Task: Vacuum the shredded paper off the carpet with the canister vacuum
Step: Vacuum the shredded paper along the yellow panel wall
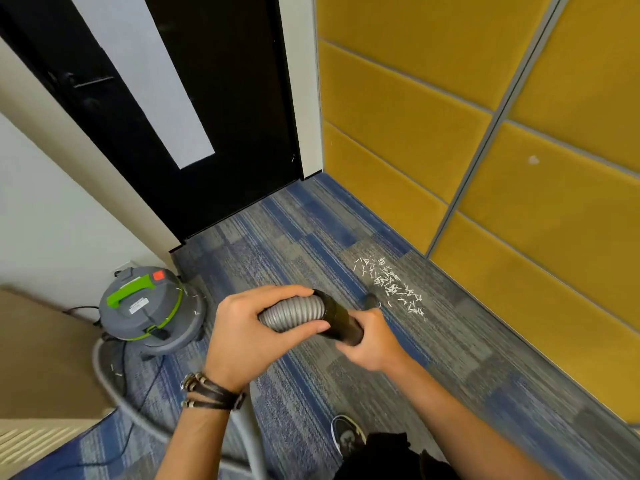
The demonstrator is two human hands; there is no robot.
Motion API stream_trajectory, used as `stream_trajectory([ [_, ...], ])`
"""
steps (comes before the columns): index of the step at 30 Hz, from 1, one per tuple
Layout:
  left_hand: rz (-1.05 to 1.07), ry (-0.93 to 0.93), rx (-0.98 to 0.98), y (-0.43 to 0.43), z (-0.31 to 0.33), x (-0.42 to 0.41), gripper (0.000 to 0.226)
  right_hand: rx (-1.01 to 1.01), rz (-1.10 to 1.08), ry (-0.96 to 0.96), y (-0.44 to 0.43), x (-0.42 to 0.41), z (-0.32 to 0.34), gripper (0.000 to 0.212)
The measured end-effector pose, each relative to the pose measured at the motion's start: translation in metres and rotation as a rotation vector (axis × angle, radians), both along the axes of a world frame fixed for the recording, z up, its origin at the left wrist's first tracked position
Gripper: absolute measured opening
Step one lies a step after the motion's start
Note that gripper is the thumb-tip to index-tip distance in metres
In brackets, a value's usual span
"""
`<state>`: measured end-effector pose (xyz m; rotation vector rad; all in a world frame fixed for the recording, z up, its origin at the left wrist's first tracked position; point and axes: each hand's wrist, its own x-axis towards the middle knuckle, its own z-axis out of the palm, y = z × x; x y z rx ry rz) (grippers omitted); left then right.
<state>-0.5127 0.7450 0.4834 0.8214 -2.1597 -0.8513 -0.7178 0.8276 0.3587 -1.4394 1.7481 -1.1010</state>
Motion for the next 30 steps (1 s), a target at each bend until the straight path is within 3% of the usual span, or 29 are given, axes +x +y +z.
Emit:
stream_trajectory([
  [13, 0.071, -0.026, -0.028, 0.034, 0.01, 0.056, 0.043, 0.029, -0.07, 0.024, 0.028, 0.062, -0.001, 0.034],
  [17, 0.037, 0.004, -0.029, 0.046, 0.021, 0.073, 0.042, 0.024, -0.064, -0.002, 0.045, 0.083, 0.0, 0.017],
  [30, -0.02, 0.059, -0.065, 0.071, 0.042, 0.108, 0.044, -0.065, -0.152, 0.02, 0.092, 0.127, 0.022, 0.03],
])
